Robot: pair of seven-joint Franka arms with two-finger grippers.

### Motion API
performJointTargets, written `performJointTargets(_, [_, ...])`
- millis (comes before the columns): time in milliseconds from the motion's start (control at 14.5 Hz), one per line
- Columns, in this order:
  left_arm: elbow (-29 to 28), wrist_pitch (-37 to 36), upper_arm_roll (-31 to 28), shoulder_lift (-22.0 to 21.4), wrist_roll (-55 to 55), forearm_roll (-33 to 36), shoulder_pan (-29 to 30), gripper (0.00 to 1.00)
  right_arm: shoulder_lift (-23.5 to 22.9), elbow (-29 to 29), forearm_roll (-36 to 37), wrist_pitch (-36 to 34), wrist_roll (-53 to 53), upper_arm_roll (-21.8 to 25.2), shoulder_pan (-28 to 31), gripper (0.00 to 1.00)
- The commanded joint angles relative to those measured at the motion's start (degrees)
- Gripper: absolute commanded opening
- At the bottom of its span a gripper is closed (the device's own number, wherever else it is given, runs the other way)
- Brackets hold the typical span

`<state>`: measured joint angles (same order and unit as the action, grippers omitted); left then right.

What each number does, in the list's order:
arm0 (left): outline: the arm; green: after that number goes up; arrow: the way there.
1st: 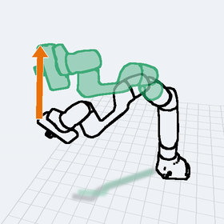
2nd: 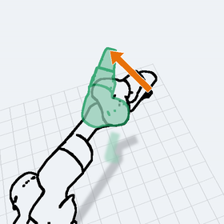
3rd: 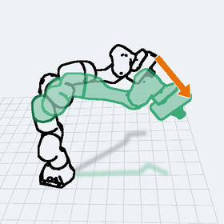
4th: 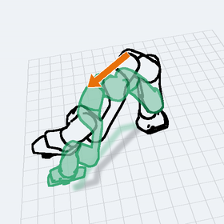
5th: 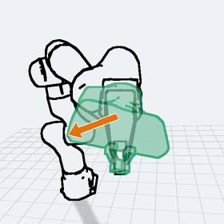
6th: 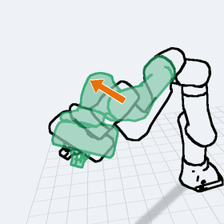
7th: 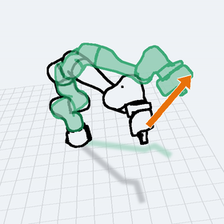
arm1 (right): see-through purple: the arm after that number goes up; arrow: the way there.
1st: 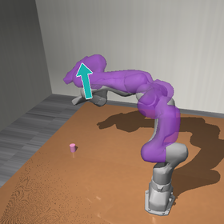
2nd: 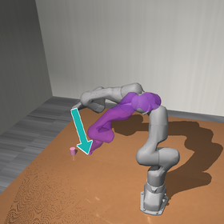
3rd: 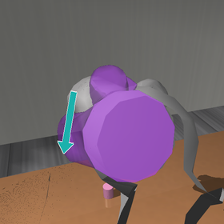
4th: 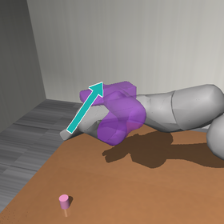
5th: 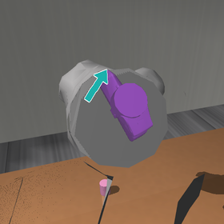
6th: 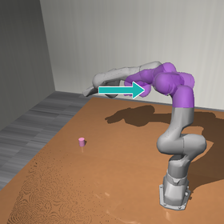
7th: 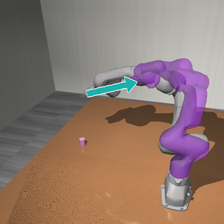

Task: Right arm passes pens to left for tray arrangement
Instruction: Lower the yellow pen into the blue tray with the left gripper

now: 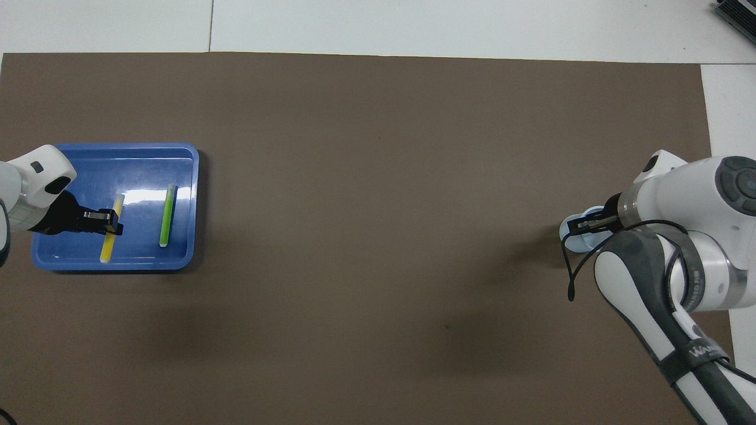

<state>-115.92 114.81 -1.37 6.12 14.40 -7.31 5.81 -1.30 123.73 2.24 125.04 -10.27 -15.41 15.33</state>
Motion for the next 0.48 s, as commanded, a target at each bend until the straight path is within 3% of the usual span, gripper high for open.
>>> performJointTargets(0, [-0.10,4.18,0.49,3.01,1.06,1.33,0.61,0.00,-0.02,0.46,1.11,0.38,-1.33,-0.76,1.63,0.57])
performJointTargets(414, [-0.10,10.86,0.49,8.11,2.03,1.42,0.78,0.00,-0.02,0.46,1.10,0.20,-1.42,-0.85,1.63,0.55])
